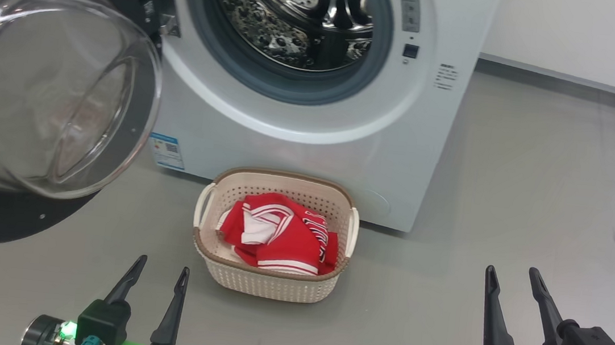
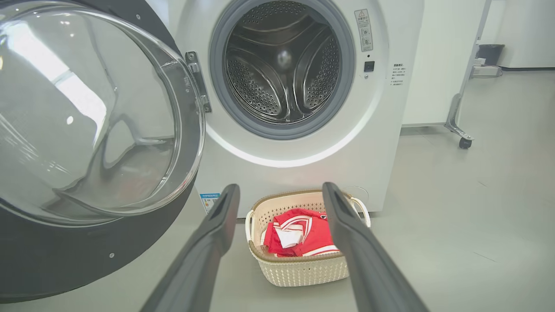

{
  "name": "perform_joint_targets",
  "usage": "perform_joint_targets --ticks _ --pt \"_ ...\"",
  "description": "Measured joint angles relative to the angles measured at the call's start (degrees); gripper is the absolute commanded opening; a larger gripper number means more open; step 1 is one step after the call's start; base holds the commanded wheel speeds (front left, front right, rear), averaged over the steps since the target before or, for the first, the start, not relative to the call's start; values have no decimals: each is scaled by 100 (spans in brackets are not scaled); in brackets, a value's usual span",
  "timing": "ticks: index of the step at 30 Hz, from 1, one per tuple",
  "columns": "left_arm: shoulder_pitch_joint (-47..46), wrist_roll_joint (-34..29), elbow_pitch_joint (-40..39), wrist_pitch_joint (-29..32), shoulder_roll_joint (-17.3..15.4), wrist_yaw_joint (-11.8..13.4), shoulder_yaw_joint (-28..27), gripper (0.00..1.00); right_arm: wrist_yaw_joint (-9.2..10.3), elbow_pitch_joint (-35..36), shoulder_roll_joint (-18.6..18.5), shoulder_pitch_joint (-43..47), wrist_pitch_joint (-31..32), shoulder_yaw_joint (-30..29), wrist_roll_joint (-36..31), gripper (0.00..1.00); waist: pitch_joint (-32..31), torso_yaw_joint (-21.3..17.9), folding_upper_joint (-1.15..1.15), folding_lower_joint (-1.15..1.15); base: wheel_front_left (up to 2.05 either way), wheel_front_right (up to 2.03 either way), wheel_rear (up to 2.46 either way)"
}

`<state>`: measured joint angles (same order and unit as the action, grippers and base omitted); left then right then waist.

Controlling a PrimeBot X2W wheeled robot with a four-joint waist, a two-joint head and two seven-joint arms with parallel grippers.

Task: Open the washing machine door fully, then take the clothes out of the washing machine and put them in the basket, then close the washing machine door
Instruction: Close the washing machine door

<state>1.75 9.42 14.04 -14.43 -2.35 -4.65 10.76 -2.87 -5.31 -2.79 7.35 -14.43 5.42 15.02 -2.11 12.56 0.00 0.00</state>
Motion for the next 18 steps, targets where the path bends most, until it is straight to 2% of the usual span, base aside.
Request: perform_joint_targets --ticks 18 --pt "96 -43 -140 0 -93 167 -271 100 -119 -37 27 -57 0 455 0 100 -75 1319 0 0 0 0 0"
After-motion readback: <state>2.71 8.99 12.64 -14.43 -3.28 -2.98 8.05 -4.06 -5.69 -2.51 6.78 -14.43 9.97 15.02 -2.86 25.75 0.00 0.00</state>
